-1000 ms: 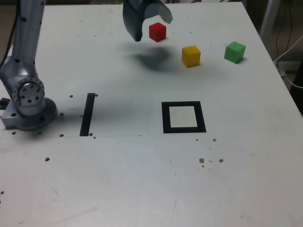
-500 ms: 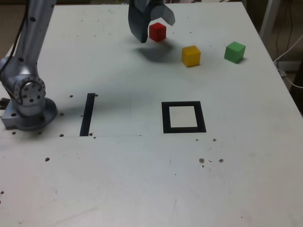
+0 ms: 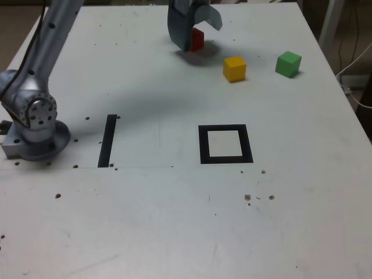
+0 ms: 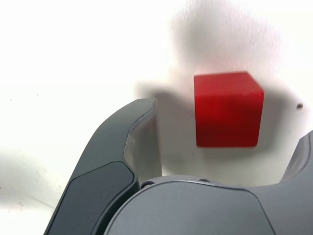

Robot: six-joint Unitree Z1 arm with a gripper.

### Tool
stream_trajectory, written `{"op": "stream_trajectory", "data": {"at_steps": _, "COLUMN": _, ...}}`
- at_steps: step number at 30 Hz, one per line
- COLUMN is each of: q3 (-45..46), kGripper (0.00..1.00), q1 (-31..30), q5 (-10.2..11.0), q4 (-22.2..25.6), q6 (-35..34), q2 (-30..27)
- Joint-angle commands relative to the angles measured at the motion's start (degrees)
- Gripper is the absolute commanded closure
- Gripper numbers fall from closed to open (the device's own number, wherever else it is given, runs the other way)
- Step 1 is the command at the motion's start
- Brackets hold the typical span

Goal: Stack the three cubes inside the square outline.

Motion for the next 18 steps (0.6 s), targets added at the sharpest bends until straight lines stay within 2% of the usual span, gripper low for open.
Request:
{"op": "stream_trajectory", "data": {"at_steps": 1, "q3": -1.5, "kGripper": 0.06, "q1": 0.6, "q5": -0.2, "q4": 0.8, "q6": 0.2, "q2": 1.0}}
{"op": "stream_trajectory", "data": {"at_steps": 7, "q3": -5.1, "kGripper": 0.16, "q1": 1.6, "q5": -1.6, "q4": 3.7, "q6": 0.9, "q2": 2.9}}
{"op": "stream_trajectory", "data": {"at_steps": 11, "q3": -6.4, "kGripper": 0.35, "q1": 2.0, "q5": -2.7, "q4": 5.1, "q6": 1.3, "q2": 3.8}}
{"op": "stream_trajectory", "data": {"at_steps": 15, "q3": -6.6, "kGripper": 0.54, "q1": 2.0, "q5": -2.9, "q4": 5.1, "q6": 1.4, "q2": 4.1}}
{"op": "stream_trajectory", "data": {"at_steps": 18, "q3": -6.6, "kGripper": 0.62, "q1": 2.0, "q5": -2.7, "q4": 4.9, "q6": 1.5, "q2": 4.1}}
